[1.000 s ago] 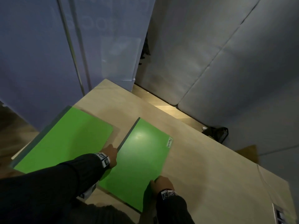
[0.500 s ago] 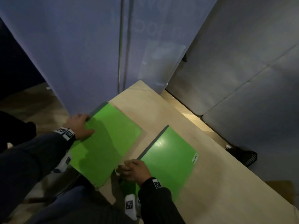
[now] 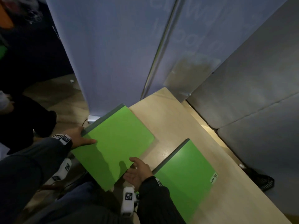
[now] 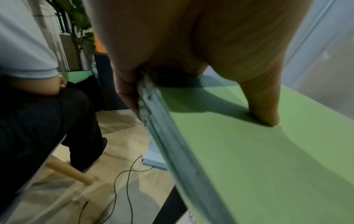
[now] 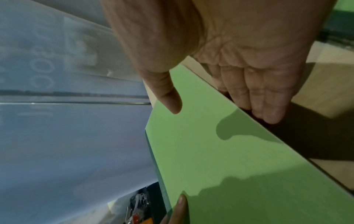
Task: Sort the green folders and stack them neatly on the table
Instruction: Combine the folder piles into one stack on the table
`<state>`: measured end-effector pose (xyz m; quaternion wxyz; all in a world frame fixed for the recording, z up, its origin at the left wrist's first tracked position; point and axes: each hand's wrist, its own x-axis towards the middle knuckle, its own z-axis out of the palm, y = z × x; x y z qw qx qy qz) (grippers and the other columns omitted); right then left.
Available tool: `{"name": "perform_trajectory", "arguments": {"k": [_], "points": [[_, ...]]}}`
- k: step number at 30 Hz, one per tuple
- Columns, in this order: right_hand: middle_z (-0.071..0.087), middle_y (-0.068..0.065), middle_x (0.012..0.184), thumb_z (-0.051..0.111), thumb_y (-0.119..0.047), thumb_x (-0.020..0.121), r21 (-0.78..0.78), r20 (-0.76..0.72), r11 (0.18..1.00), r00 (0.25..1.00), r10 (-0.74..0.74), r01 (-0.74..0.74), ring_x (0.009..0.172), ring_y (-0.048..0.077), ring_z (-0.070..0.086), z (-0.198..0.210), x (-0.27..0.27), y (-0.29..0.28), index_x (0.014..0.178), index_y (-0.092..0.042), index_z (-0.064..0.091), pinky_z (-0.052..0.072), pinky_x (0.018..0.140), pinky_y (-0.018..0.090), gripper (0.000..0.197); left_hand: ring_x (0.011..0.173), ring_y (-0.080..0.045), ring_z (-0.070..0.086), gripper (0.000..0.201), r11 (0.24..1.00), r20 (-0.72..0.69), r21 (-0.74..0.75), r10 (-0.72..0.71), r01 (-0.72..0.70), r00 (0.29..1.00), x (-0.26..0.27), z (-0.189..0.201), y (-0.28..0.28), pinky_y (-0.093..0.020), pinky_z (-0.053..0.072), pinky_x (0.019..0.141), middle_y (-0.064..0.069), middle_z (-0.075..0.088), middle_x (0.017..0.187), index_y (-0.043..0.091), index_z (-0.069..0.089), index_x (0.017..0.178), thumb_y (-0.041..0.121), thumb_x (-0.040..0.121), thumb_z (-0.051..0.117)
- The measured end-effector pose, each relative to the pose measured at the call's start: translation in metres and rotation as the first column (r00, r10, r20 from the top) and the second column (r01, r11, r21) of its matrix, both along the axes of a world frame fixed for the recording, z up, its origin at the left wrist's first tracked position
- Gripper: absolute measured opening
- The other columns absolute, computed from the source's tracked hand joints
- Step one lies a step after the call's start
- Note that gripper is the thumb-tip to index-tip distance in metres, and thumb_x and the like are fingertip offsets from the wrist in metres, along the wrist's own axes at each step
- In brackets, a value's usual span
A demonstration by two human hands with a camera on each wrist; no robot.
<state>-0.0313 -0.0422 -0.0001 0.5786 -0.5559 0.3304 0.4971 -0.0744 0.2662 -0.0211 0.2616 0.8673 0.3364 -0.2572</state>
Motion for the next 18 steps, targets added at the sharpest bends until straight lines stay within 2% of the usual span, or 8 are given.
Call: {"name": "perform_trajectory", "arguments": {"k": [2,5,8,10,12,14,16,18], "points": [[0.060,0.030,0.112,0.077,-0.024,0.080,0.030,-0.015,1.000,1.000,0.004,-0.003,0.105,0.042,0.060,-0.003,-0.003,0.010,0.130,-0.001,0.042,0.050,0.100,0.051,0.065,0.094,-0.027,0.060,0.099,0.999,0.016,0.030,0.044,-0.045,0.999,-0.010,0.012,0.010,-0.033,0.054,0.087,-0.013,0.068,0.121,0.012,0.058,0.133,0.075,0.060,0.082],[0.064,0.029,0.111,0.079,-0.027,0.074,0.056,-0.025,0.998,1.000,0.018,-0.016,0.105,0.043,0.064,-0.004,-0.007,0.020,0.125,-0.002,0.045,0.051,0.100,0.051,0.066,0.087,-0.027,0.057,0.095,0.995,0.092,0.084,0.050,-0.058,0.995,-0.021,0.039,0.015,-0.032,0.047,0.076,-0.007,0.062,0.100,0.008,0.060,0.126,0.067,0.058,0.088],[0.064,0.029,0.112,0.080,-0.027,0.076,0.081,-0.027,0.997,0.999,0.018,-0.016,0.105,0.042,0.064,-0.002,-0.008,0.023,0.129,-0.001,0.041,0.051,0.100,0.050,0.071,0.089,-0.030,0.065,0.086,0.994,0.204,0.103,0.007,-0.029,0.979,-0.023,0.069,0.007,-0.033,0.050,0.076,-0.009,0.069,0.099,0.011,0.062,0.120,0.058,0.056,0.094],[0.058,0.030,0.125,0.080,-0.028,0.077,0.111,-0.017,0.994,1.000,-0.005,0.007,0.108,0.038,0.060,0.002,-0.010,0.021,0.140,-0.005,0.035,0.048,0.102,0.047,0.080,0.078,-0.024,0.065,0.066,0.997,0.288,0.067,0.017,-0.038,0.958,-0.022,0.087,0.000,-0.029,0.047,0.067,-0.005,0.068,0.090,0.021,0.062,0.101,0.054,0.055,0.096],[0.046,0.026,0.144,0.082,-0.032,0.076,0.161,0.003,0.986,0.999,-0.043,0.042,0.117,0.035,0.053,0.008,-0.013,0.018,0.147,-0.006,0.032,0.042,0.105,0.044,0.091,0.064,-0.013,0.056,0.055,1.000,0.360,0.003,0.007,-0.009,0.933,-0.017,0.106,-0.011,-0.024,0.038,0.056,0.003,0.060,0.073,0.029,0.052,0.079,0.046,0.055,0.099],[0.056,0.017,0.132,0.085,-0.033,0.071,0.190,0.052,0.977,0.993,-0.111,0.099,0.117,0.032,0.055,0.014,-0.013,0.011,0.128,-0.007,0.051,0.040,0.107,0.043,0.072,0.062,-0.010,0.055,0.053,0.998,0.429,-0.053,-0.006,0.032,0.903,-0.007,0.120,-0.025,-0.022,0.036,0.055,0.005,0.059,0.070,0.030,0.053,0.076,0.038,0.054,0.101],[0.058,0.006,0.116,0.083,-0.032,0.071,0.204,0.130,0.967,0.975,-0.179,0.150,0.103,0.024,0.056,0.017,-0.010,-0.004,0.108,-0.015,0.059,0.039,0.102,0.039,0.048,0.062,-0.015,0.056,0.051,0.993,0.478,-0.097,-0.012,0.066,0.878,0.003,0.129,-0.040,-0.025,0.039,0.057,0.000,0.063,0.071,0.023,0.060,0.080,0.034,0.053,0.102],[0.060,0.010,0.120,0.081,-0.029,0.075,0.235,0.185,0.950,0.950,-0.253,0.207,0.106,0.030,0.058,0.022,-0.007,-0.025,0.105,-0.014,0.062,0.044,0.096,0.042,0.039,0.061,-0.018,0.056,0.053,0.986,0.523,-0.138,-0.007,0.092,0.852,0.015,0.130,-0.056,-0.026,0.041,0.058,0.002,0.064,0.068,0.023,0.062,0.080,0.040,0.050,0.102]]}}
